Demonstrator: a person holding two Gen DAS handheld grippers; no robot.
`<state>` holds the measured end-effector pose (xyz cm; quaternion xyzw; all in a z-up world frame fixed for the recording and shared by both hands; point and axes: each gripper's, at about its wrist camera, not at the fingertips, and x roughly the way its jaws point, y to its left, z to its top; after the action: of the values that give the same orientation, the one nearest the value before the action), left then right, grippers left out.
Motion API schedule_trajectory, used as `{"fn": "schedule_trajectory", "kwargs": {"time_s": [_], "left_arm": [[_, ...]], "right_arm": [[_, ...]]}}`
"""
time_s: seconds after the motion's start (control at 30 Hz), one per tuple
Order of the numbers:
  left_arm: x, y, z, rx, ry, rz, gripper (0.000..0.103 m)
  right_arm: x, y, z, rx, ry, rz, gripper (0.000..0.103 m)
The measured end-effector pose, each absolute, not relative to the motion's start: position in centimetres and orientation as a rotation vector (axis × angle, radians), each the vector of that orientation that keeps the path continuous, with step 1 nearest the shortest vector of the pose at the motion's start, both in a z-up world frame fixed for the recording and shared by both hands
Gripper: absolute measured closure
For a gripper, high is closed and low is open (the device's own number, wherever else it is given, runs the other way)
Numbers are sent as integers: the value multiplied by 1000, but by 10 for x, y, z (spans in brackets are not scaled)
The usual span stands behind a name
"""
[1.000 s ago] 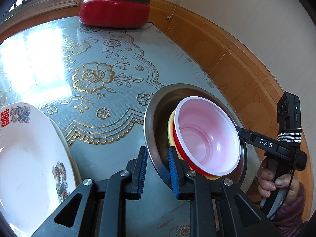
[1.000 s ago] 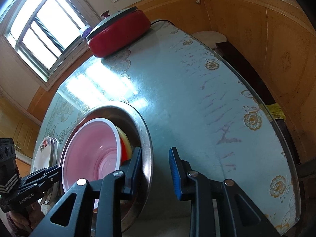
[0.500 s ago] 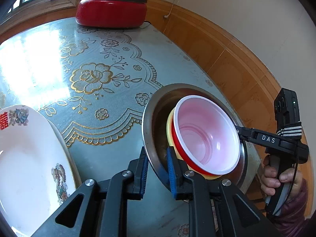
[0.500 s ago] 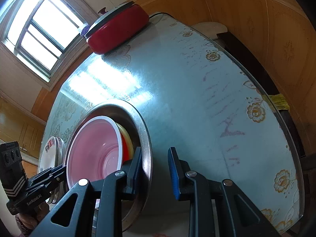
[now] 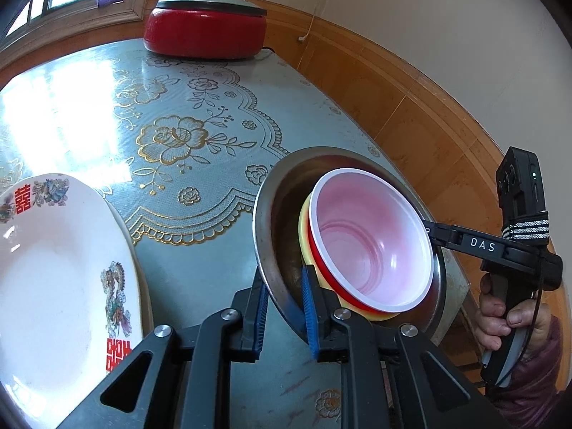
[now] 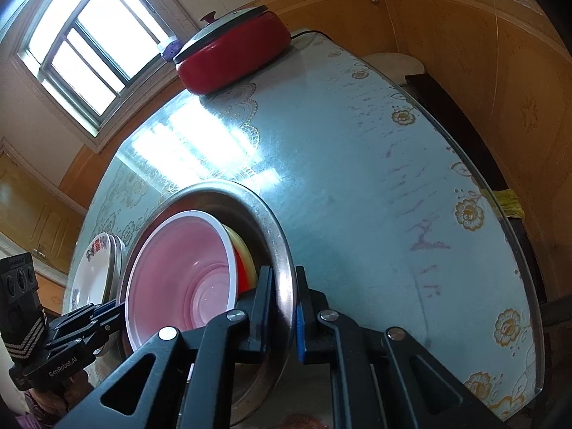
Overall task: Organize plates and bowls
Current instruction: 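Carry the steel bowl with nested bowls over the plate stack with the left tool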
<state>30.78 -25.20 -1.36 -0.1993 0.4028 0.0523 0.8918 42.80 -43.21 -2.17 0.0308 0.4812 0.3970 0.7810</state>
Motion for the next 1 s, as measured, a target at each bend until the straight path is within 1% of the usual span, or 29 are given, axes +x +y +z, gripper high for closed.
{"fn": "schedule_trajectory", "kwargs": {"time_s": [0.13, 0.3, 1.0], "left_arm": [[304, -253, -14, -416, 836, 121, 85], [300, -258, -9, -389, 817, 135, 85], [277, -262, 19, -361, 742, 138, 85]], "right_arm": [[429, -431, -31, 79, 1084, 855, 92], [427, -433, -33, 99, 1089, 860, 91], [405, -443, -15, 115, 1049, 884, 91]]}}
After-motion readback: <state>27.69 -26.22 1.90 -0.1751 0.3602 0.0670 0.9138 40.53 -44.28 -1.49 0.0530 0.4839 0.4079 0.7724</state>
